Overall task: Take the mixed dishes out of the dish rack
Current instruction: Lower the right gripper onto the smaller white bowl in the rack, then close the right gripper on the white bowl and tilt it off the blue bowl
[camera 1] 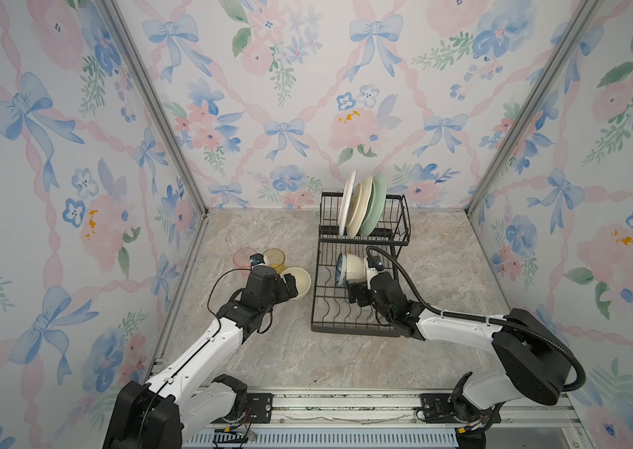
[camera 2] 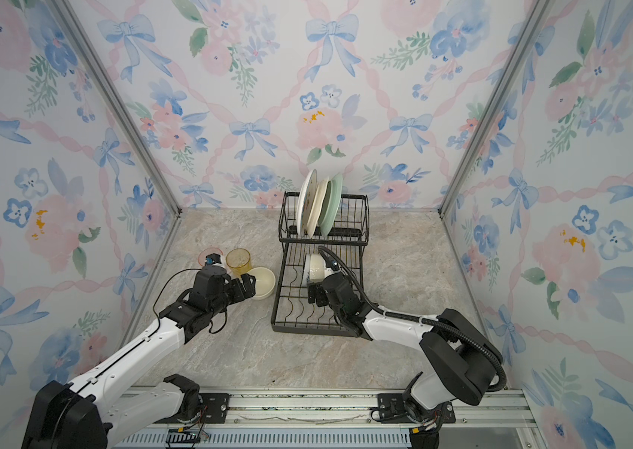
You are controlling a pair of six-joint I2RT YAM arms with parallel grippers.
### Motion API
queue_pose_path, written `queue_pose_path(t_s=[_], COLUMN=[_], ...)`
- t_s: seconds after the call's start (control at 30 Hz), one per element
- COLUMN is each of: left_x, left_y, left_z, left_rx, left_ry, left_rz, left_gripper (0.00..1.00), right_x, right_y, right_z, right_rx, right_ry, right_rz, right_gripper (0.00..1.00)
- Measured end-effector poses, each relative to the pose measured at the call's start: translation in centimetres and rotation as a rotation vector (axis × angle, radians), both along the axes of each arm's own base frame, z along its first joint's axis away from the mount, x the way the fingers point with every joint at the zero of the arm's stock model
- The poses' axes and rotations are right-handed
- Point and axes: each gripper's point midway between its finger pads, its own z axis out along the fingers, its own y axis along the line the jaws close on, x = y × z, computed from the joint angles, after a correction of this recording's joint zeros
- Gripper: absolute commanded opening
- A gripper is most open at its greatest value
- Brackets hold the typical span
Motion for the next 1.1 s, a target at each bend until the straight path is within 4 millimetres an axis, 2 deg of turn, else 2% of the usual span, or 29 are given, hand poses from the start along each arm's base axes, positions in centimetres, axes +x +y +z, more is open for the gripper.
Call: queue_pose_path(t_s=[0.37,1.1], left_x=[0.1,0.2], left_y=[-0.5,-1.4], left_z=[-0.8,-0.5], left_rx=[0.001,-0.023], left_ry=[0.023,0.012], left_rz=[-0.027,-0.06], left_gripper=[0.98,0.98], right_x=[1.3,2.3], right_y=[-0.2,0.8], right_z=[0.0,-1.4], right_rx=[0.009,0.019], right_ry=[-0.007,0.022], right_rz=[0.001,0.029], right_gripper=[0.98,0.99])
